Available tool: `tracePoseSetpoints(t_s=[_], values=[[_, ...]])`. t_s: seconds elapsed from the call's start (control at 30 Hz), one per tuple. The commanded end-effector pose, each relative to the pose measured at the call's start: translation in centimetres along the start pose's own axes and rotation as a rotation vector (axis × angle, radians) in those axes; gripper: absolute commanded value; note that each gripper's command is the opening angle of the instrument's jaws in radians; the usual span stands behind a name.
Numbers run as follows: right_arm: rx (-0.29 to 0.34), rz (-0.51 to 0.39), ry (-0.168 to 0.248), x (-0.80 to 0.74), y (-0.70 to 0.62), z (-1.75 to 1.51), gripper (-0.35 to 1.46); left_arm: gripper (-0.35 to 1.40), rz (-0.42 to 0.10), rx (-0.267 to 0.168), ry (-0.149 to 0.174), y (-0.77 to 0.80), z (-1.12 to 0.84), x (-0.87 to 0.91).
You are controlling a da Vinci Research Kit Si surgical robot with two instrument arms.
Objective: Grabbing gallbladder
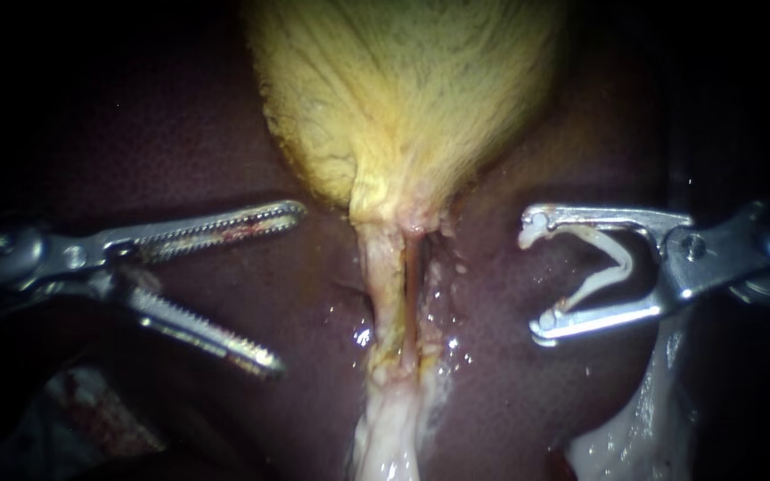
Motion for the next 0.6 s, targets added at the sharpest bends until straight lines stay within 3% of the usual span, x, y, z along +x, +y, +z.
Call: tracePoseSetpoints(t_s=[0.03, 0.1, 0.2, 0.6], values=[[0.0, 0.0, 0.0, 0.0, 0.0, 0.0, 0.6, 0.94, -0.001, -0.015, 0.003, 0.0, -0.01, -0.02], [0.0, 0.0, 0.0, 0.0, 0.0, 0.0, 0.6, 0.89, -0.043, -0.041, 0.005, 0.02, 0.0, -0.03], [0.0, 0.0, 0.0, 0.0, 0.0, -0.01, 0.6, 0.81, -0.111, -0.071, 0.036, 0.08, 0.03, -0.05], [0.001, -0.001, 0.0, -0.01, 0.0, -0.02, 0.6, 0.69, -0.164, -0.13, 0.097, 0.55, 0.46, 0.15]])
